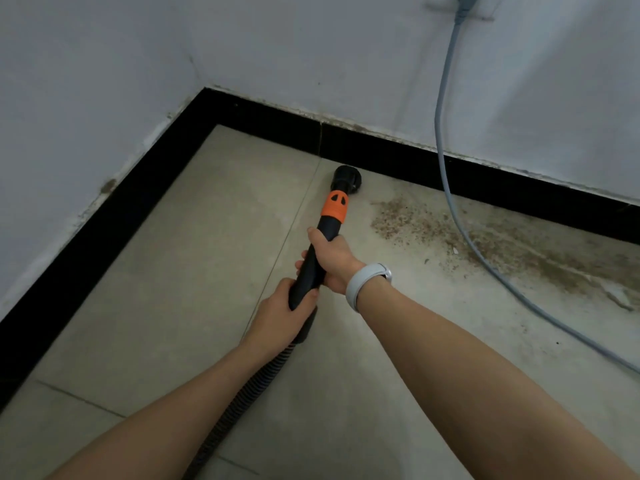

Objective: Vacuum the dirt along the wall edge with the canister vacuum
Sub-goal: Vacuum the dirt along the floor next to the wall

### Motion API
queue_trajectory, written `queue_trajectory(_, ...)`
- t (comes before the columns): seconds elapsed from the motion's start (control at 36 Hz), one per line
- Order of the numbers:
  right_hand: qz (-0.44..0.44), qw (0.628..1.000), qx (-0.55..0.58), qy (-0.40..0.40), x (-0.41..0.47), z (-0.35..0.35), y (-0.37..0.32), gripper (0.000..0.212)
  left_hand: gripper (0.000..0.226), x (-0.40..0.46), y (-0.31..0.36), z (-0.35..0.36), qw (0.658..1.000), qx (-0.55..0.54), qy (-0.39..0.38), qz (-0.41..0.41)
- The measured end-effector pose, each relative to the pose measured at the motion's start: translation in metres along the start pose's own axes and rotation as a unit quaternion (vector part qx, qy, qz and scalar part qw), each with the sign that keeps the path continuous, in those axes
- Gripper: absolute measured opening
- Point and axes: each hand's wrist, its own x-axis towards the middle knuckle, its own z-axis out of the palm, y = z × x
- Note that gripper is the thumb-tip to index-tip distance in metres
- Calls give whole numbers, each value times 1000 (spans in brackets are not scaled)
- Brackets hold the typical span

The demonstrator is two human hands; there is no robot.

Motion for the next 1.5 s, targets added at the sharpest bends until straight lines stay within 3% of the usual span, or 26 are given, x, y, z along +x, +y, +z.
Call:
queue_trajectory(0.44, 26, 996, 86, 27, -46, -8, 47, 24, 20, -31, -9, -16, 987, 127, -97, -2)
queue_trajectory(0.72, 38, 992, 111, 50, -67, -11, 61, 28, 22, -39, 6, -25, 962, 178, -207, -27)
queue_trajectory(1.06, 23, 994, 85, 63, -57, 0, 42, 30, 31, -45, -3, -23, 989, 136, -52, -8)
queue_trajectory(1.19, 21, 994, 95, 38, -51, -4, 34, 35, 30, -37, -1, -29, 988, 144, -47, 20)
queue_trajectory(1.5, -18, 980, 182, 76, -28, -13, 22, 29, 32, -32, -7, -27, 986, 147, -63, 38)
